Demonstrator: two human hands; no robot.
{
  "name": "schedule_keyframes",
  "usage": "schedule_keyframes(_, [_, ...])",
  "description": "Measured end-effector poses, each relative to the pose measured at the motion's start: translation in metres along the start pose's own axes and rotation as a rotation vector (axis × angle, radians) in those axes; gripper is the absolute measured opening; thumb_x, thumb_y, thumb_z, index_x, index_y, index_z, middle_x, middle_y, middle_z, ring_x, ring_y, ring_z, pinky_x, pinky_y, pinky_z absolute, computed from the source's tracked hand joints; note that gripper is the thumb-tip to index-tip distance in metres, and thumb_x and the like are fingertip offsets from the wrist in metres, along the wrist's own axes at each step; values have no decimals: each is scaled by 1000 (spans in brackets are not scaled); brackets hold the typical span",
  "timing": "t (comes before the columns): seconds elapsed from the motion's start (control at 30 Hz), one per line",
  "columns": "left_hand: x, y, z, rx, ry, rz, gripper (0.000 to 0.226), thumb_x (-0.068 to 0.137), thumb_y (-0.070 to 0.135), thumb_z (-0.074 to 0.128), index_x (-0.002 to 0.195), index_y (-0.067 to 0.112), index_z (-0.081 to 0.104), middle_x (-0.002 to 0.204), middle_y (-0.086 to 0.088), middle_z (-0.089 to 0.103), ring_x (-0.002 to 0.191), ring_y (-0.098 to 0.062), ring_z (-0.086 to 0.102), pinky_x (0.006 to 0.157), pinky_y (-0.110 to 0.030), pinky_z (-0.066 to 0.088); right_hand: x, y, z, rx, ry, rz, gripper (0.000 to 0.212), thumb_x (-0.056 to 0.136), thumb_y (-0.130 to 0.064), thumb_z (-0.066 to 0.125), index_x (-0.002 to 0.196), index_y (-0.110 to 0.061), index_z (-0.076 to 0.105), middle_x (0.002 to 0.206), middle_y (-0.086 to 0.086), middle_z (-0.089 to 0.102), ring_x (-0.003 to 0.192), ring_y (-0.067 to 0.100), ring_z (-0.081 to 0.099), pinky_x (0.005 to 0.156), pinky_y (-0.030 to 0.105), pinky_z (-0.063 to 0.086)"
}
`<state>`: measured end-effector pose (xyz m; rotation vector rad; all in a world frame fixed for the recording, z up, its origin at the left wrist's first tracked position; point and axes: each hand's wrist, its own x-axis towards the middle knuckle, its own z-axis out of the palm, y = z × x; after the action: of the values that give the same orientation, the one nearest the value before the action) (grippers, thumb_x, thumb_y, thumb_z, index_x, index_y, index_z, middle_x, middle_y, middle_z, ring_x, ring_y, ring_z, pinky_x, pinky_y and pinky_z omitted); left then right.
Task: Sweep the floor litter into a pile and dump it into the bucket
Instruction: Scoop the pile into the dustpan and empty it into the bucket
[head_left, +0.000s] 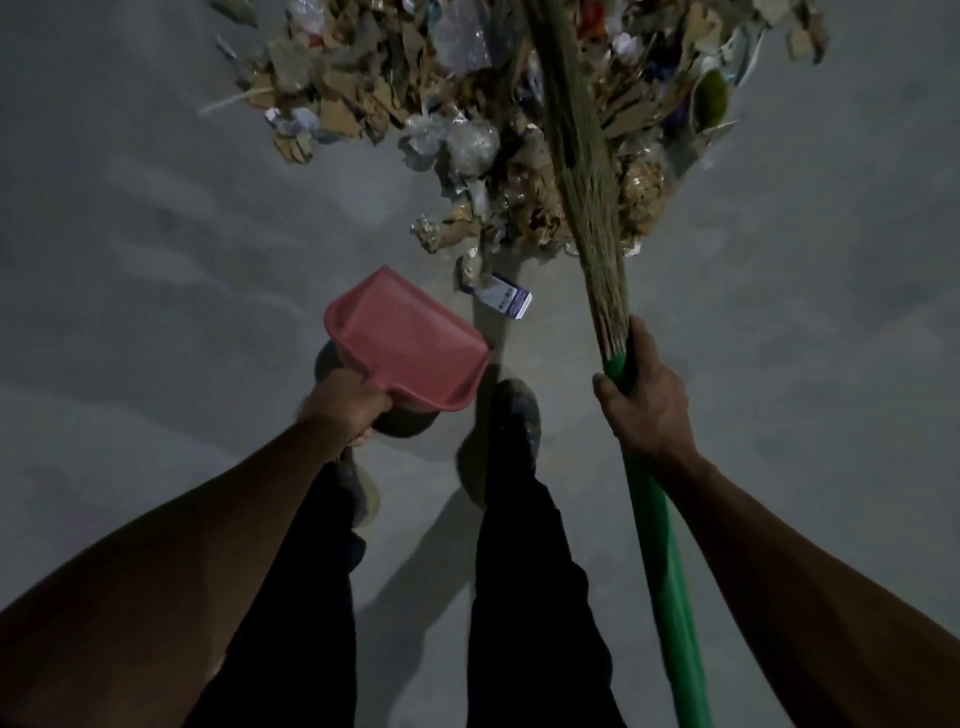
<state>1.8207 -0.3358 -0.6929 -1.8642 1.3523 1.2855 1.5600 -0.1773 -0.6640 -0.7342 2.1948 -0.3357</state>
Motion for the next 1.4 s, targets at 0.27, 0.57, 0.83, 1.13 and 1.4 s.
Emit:
schedule_keyframes(0.27, [30, 0, 35, 71, 39, 78, 29, 80, 37, 67, 95, 12, 68, 75, -11, 70, 65, -27, 67, 66, -35, 56, 42, 54, -10, 109, 65, 15, 77, 93, -17, 58, 154, -34, 15, 132, 13, 57, 86, 31, 68, 71, 52, 60])
schedule_keyframes(0.57, [72, 103, 41, 107, -10, 220, 25, 94, 37, 58, 94, 12, 63, 81, -17, 67, 71, -31, 64, 70, -38, 51, 99, 56, -42, 157, 198, 92, 74, 92, -13, 59, 152, -33, 19, 133, 8, 56, 83, 26, 68, 68, 50, 61])
schedule_keyframes(0.83, [102, 169, 44, 329, 116, 315, 28, 96, 37, 56, 93, 9, 60, 73, -6, 56, 67, -24, 55, 66, -32, 41, 180, 45, -101, 80, 273, 129, 66, 91, -11, 57, 147, -31, 27, 133, 10, 55, 89, 31, 67, 69, 51, 61])
schedule_keyframes(1.13, [127, 186, 32, 515, 239, 454, 24, 95, 39, 56, 94, 15, 58, 77, -3, 54, 73, -26, 54, 66, -33, 39, 270, 46, -156, -196, 57, 273, 56, 89, -3, 57, 138, -27, 42, 108, 8, 54, 68, 25, 63, 33, 20, 47])
schedule_keyframes(1.4, [130, 208, 32, 583, 271, 540, 18, 97, 33, 53, 96, 15, 52, 87, -5, 55, 76, -24, 53, 70, -36, 41, 256, 51, -137, -247, -50, 176, 69, 84, -1, 55, 144, -30, 37, 108, 8, 57, 70, 27, 65, 42, 26, 52])
